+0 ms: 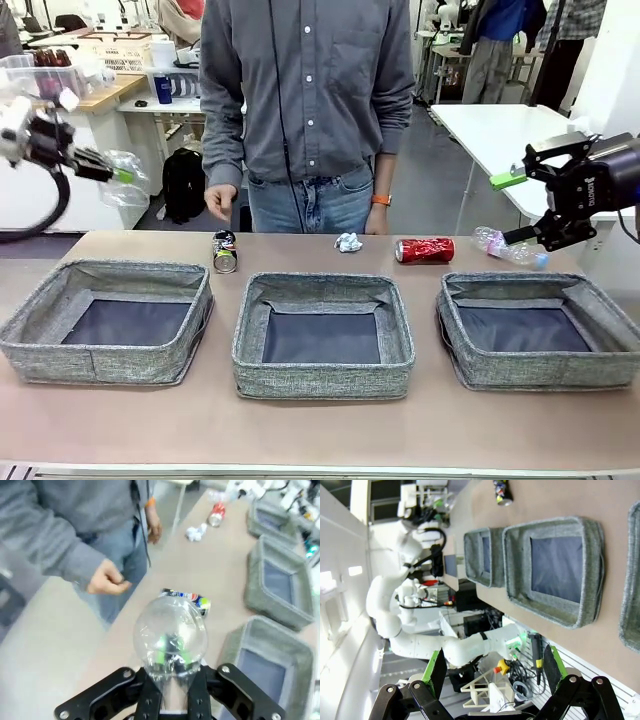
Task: Sort the waste into the appropriate baskets.
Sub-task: Pick up the waste item pointed out by the person.
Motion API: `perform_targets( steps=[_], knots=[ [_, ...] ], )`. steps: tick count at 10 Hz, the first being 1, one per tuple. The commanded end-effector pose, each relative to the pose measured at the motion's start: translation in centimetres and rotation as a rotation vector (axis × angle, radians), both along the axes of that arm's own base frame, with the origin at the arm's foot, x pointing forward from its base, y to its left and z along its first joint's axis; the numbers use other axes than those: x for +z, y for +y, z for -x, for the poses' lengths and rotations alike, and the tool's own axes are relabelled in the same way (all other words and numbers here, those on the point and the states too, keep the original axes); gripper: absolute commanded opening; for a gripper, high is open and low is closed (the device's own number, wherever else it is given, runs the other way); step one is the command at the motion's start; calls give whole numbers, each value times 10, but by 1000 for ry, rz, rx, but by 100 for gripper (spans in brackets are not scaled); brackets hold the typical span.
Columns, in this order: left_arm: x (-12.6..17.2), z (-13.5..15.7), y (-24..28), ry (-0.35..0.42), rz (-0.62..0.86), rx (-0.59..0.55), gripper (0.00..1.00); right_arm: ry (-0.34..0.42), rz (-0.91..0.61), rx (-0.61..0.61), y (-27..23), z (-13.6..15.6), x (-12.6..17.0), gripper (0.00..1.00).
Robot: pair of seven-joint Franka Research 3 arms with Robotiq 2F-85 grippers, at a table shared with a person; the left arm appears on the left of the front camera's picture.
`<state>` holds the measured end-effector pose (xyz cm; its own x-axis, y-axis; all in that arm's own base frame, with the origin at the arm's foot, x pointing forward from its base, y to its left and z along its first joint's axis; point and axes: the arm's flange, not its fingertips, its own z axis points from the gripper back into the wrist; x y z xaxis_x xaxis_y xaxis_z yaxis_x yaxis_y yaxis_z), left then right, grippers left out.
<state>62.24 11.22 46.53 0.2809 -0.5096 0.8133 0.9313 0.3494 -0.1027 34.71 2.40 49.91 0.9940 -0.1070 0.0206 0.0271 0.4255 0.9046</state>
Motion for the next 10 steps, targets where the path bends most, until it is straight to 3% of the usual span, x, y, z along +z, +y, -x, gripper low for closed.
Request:
perform_targets(
  steps=[1, 2, 3, 4, 5, 6, 7, 8, 10],
  knots=[
    [44, 39, -36, 323, -76, -39, 3, 4, 5, 3, 1, -2, 2, 100],
    [64, 54, -57, 404, -171, -45, 3, 4, 5, 3, 1, -2, 2, 100],
    [75, 71, -80, 576, -308, -23, 3, 4, 5, 3, 1, -2, 2, 100],
    [77, 83, -96, 645, -468, 17, 3, 4, 5, 3, 1, -2, 2, 100],
    [74, 95, -108, 762, -552, -12, 3, 4, 5, 3, 1, -2, 2, 100],
    [70, 104, -116, 758, -569, -44, 3, 4, 5, 3, 1, -2, 2, 100],
    [70, 109, -111, 750, -502, -169, 3, 4, 5, 3, 1, -2, 2, 100],
    [73, 104, -117, 734, -542, 41, 3, 4, 5, 3, 1, -2, 2, 100],
    [73, 104, -117, 734, -542, 41, 3, 4, 5, 3, 1, -2, 2, 100]
  ],
)
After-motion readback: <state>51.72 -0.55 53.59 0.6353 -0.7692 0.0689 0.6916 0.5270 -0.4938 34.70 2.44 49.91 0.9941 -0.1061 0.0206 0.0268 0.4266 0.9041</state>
